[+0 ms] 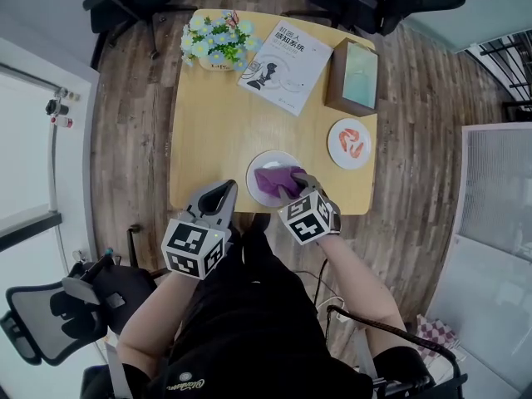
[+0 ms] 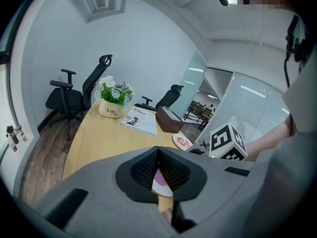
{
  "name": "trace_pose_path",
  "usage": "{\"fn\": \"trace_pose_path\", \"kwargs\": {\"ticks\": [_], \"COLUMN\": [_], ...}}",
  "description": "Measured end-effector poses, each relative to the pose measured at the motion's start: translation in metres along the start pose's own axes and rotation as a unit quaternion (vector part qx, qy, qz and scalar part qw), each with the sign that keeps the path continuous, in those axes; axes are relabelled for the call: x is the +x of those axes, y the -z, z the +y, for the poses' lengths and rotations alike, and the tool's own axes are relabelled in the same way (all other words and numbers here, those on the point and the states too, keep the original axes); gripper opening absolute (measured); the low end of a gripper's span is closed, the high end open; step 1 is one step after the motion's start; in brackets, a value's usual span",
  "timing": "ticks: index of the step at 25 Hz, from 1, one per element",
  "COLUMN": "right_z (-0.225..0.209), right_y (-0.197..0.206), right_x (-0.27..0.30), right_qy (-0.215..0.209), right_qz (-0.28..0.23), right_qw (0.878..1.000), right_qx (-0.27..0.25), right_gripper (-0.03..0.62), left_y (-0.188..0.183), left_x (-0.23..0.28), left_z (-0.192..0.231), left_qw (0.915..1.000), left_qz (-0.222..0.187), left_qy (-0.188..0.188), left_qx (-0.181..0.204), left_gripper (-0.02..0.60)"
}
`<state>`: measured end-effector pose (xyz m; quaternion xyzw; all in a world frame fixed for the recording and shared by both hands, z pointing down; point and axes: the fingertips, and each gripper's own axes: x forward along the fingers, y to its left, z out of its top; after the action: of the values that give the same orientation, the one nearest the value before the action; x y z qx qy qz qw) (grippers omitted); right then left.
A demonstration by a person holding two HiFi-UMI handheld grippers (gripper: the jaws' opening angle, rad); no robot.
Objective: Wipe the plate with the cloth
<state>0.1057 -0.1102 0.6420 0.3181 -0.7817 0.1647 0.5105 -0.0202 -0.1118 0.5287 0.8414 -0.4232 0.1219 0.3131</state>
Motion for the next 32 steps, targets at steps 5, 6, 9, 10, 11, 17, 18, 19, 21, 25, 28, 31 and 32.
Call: {"fn": "trace_pose_path", "kwargs": {"ticks": [5, 6, 9, 10, 11, 17, 18, 19, 21, 25, 28, 31, 32], "right_z": [-0.043, -0.05, -0.059, -0.059, -0.059, -0.042, -0.037, -0.031, -0.017, 0.007, 0.018, 0.015, 0.01], "right_y": [-0.019, -0.021, -0.023, -0.023, -0.021, 0.001, 0.006, 0.011, 0.021, 0.038, 0.048, 0.051, 0.051], "right_x": [0.009, 0.009, 0.008, 0.007, 0.006, -0.002, -0.004, -0.006, -0.012, -0.021, -0.025, -0.026, -0.025], "right_qy": [0.035, 0.039, 0.046, 0.046, 0.046, 0.039, 0.036, 0.033, 0.025, 0.008, 0.001, 0.003, 0.006], "right_qz": [-0.002, -0.001, -0.001, -0.002, -0.002, 0.003, 0.004, 0.005, 0.004, 0.007, 0.01, 0.012, 0.012], "right_qw": [0.999, 0.999, 0.999, 0.999, 0.999, 0.999, 0.999, 0.999, 0.999, 1.0, 0.999, 0.999, 0.999], "right_qx": [0.018, 0.021, 0.025, 0.024, 0.024, 0.027, 0.027, 0.026, 0.025, 0.029, 0.032, 0.035, 0.037], "right_gripper": [0.097, 0.097, 0.097, 0.097, 0.097, 0.097, 0.097, 0.097, 0.097, 0.097, 0.097, 0.097, 0.097], "left_y": [0.003, 0.004, 0.008, 0.009, 0.009, 0.007, 0.006, 0.006, 0.006, 0.007, 0.005, 0.004, 0.004], "left_x": [-0.003, -0.004, -0.005, -0.005, -0.005, 0.0, 0.001, 0.002, 0.004, 0.009, 0.012, 0.014, 0.014], "left_z": [0.003, 0.004, 0.007, 0.007, 0.007, 0.002, 0.001, 0.0, -0.002, -0.007, -0.008, -0.009, -0.01], "left_qw": [1.0, 1.0, 0.9999, 0.9999, 0.9999, 1.0, 1.0, 1.0, 0.9999, 0.9998, 0.9997, 0.9997, 0.9997], "left_qz": [0.001, 0.002, 0.004, 0.005, 0.005, 0.007, 0.007, 0.008, 0.009, 0.014, 0.014, 0.016, 0.016], "left_qy": [-0.006, -0.008, -0.01, -0.01, -0.009, -0.001, 0.0, 0.002, 0.005, 0.014, 0.017, 0.02, 0.02], "left_qx": [-0.004, -0.006, -0.01, -0.01, -0.01, -0.005, -0.004, -0.003, -0.001, 0.002, 0.002, 0.005, 0.005], "left_gripper": [-0.006, -0.006, -0.006, -0.006, -0.006, -0.006, -0.006, -0.006, -0.006, -0.006, -0.006, -0.006, -0.006]}}
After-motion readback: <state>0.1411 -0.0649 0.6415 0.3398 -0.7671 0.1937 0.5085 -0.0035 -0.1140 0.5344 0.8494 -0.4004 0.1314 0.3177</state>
